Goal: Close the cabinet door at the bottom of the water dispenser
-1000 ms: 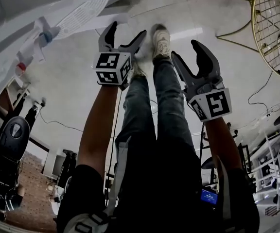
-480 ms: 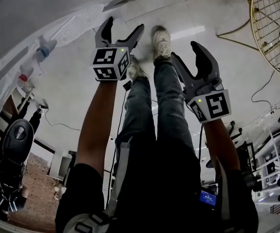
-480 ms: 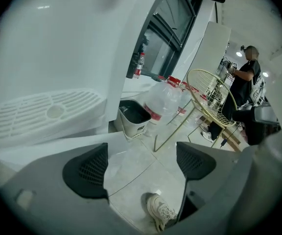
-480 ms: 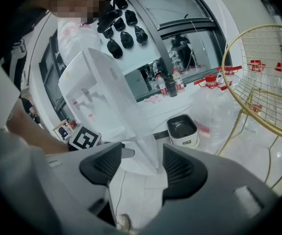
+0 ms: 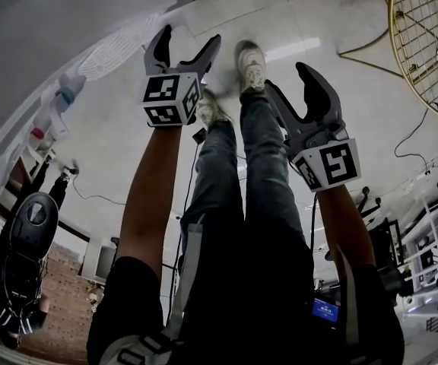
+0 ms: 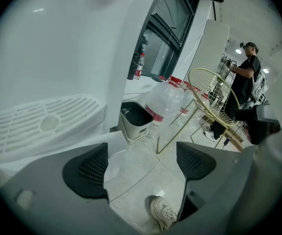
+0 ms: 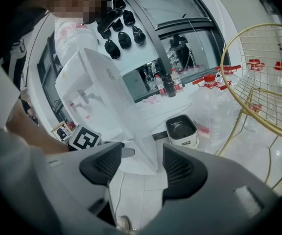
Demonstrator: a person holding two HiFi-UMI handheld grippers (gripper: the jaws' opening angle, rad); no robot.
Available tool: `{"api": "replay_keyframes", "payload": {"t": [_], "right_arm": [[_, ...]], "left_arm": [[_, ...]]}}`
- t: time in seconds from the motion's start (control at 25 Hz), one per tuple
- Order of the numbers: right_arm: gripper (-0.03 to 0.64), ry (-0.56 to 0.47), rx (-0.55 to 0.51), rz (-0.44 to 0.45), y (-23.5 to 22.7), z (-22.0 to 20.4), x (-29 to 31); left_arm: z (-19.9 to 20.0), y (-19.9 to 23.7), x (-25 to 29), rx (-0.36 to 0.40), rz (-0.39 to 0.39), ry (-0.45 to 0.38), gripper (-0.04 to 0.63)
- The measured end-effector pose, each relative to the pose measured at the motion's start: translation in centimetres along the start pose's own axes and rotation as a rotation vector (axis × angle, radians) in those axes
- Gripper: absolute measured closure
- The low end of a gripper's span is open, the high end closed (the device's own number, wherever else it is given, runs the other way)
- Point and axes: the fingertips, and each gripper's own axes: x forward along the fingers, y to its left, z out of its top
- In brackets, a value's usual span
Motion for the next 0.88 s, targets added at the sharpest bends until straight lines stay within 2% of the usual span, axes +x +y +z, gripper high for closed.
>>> {"api": "replay_keyframes", "payload": {"t": [0.36, 0.6, 0.88], "right_arm": [[0.356, 0.018, -0.008, 0.006, -0.4, 0.3, 0.9], [0.356, 0.021, -0.021, 0.008, -0.5, 0.5, 1.1], [0.356, 0.026, -0.028, 0.024, 0.3, 0.4, 1.6]], "left_arm": [[0.4, 0.2, 0.4, 0.015, 0.033, -0.016, 0.152], [1.9, -1.0, 0.0, 0.023, -0.003, -0.052, 0.153], [0.3, -1.0, -0.5, 0.001, -0.010, -0.023, 0.153]]}}
